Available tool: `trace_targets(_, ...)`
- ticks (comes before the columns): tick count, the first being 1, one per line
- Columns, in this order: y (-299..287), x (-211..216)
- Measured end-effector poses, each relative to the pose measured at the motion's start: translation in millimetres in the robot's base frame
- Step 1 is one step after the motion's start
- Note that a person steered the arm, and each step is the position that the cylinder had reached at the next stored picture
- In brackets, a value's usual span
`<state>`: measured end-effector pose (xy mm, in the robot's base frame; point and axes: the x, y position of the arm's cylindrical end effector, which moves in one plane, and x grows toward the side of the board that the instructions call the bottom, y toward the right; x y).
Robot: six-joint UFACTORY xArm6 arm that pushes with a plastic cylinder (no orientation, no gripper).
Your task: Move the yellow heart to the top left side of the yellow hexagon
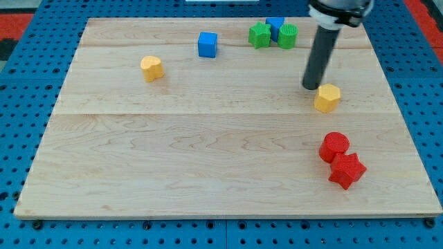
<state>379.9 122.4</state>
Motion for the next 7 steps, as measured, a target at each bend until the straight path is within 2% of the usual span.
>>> trace_targets(1,-114,35)
trace_targets(2,-278,42)
trace_targets(3,-332,-29)
trace_targets(4,-290,-67)
trace_targets(5,-168,-19)
trace_targets(6,-63,-2)
trace_targets(7,-171,-17)
